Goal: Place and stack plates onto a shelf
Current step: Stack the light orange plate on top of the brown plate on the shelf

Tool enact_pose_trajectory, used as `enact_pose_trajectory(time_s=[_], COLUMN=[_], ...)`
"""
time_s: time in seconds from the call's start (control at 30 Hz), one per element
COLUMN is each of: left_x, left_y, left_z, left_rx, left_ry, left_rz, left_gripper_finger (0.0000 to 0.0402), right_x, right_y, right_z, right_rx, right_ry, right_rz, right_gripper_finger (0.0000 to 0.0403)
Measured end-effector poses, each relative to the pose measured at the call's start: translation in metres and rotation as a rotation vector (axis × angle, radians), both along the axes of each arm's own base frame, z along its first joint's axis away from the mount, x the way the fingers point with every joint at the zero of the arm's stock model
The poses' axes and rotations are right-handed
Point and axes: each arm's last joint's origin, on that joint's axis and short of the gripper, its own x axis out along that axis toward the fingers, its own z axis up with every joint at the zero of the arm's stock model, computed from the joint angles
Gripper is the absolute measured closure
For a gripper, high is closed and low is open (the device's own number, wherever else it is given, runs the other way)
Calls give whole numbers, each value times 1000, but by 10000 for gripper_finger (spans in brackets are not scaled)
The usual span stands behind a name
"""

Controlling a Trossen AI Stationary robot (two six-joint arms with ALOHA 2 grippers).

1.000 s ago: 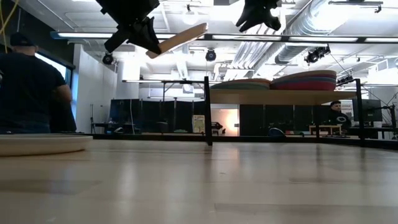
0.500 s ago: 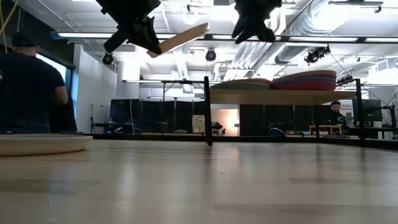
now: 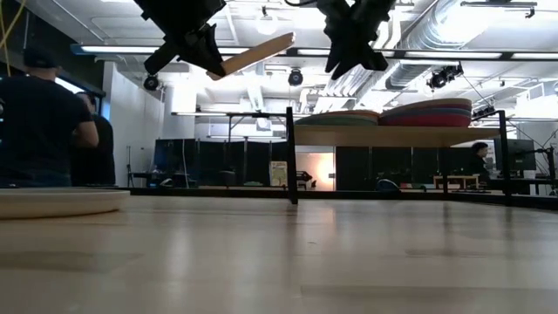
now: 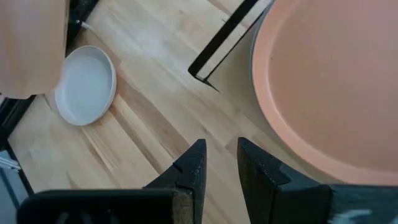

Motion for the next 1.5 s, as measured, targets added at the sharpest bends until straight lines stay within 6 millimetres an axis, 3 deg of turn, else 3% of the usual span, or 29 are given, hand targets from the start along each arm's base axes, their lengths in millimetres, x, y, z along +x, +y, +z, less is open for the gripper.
enact_pose_trajectory(time_s=[0.57,0.9,1.2,1.5], left_x=[-1,-9,-9,-2], left_y=[0,-1,-2,-3], left_z=[-2,-10,-11,-24], left_rx=[16,44,14,-13], left_ry=[37,214,220,286], left_rz=[-15,-94,-125,-147], left_gripper_finger=[401,401,401,401], right_x=[5,12,15,25], right_y=[-1,-5,-4,11], right_z=[-4,13,18,21], right_rx=[28,56,14,-15], right_ry=[-20,-161,-179,-220], right_rz=[80,-102,-245,-213], right_gripper_finger=[331,331,331,331])
